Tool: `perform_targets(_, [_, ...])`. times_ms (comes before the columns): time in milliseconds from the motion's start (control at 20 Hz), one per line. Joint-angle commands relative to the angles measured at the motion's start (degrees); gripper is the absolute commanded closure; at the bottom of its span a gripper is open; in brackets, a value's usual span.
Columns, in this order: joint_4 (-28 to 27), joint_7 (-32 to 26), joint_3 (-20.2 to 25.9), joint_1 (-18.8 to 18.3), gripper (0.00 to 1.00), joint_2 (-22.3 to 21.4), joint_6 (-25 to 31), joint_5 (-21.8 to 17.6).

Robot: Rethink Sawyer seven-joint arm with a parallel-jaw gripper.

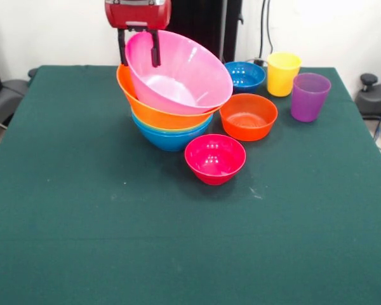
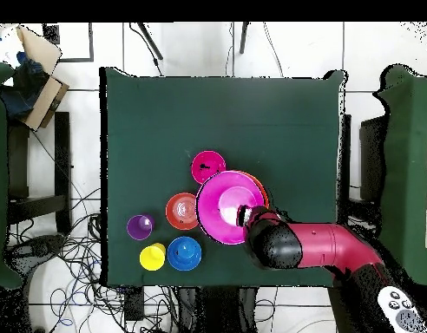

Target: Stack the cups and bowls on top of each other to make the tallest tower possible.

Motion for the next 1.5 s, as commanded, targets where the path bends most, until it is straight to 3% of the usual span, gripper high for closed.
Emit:
perform_targets(50, [-0.2, -5.6, 5.0, -0.7, 0.0, -1.4, 3.9, -0.7])
perform_targets(400, [3.2, -9.2, 10.5, -3.3, 0.0, -12.2, 12.2, 7.8])
perform_targets(550, [1.5, -10.9, 10.3, -3.5, 0.0, -14.9, 14.7, 7.8])
perform_targets(750, [-2.0, -15.6, 13.9, -8.6, 0.0, -8.6, 16.2, 6.5])
perform_targets(950, [-3.9, -17.4, 16.4, -11.2, 0.0, -9.5, 20.0, 6.5])
perform_targets(1150, [-2.8, -15.0, 19.1, -10.7, 0.0, -13.8, 23.0, 9.4])
perform_targets(1500, [-3.0, -7.3, 20.1, -5.5, 0.0, -17.0, 25.6, 13.2])
